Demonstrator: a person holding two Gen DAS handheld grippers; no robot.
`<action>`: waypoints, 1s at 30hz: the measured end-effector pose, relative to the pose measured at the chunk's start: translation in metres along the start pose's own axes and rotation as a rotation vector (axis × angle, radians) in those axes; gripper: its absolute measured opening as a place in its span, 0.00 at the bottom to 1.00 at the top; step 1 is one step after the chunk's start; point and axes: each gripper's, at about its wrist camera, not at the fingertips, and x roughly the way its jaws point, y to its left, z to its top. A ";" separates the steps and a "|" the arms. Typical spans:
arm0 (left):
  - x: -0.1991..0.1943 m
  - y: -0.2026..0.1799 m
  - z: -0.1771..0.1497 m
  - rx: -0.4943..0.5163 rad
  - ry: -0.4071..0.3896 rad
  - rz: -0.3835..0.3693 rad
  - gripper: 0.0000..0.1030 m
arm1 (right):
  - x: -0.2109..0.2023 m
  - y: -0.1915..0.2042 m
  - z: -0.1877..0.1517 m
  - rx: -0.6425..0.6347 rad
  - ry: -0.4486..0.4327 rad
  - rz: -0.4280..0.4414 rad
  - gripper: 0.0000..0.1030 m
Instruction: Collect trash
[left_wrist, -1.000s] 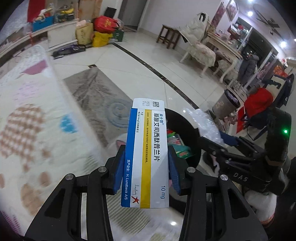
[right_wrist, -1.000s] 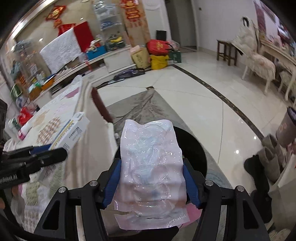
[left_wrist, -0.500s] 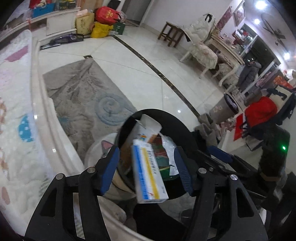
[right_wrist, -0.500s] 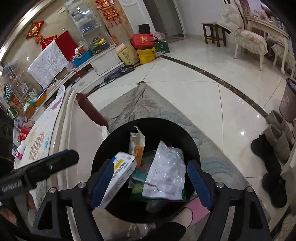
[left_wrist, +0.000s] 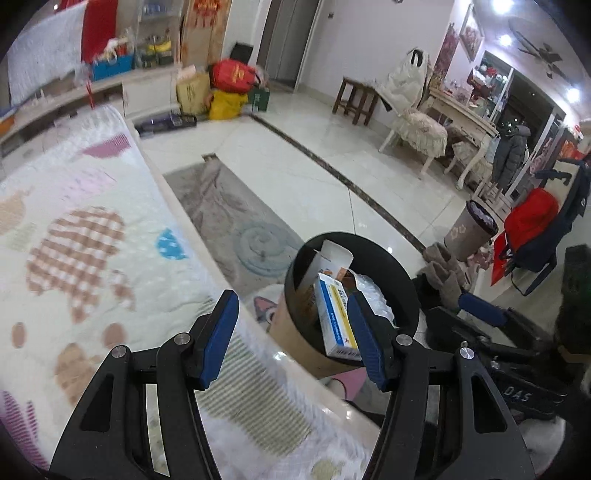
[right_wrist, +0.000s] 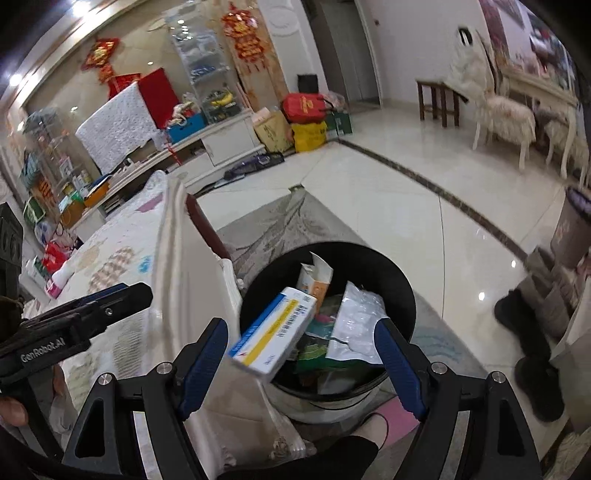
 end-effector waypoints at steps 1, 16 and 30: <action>-0.008 0.000 -0.003 0.007 -0.021 0.007 0.58 | -0.005 0.006 -0.001 -0.010 -0.010 -0.002 0.77; -0.091 0.010 -0.023 0.051 -0.184 0.060 0.58 | -0.055 0.056 -0.015 -0.060 -0.123 -0.012 0.79; -0.134 0.014 -0.039 0.062 -0.341 0.167 0.59 | -0.083 0.083 -0.017 -0.100 -0.220 -0.008 0.86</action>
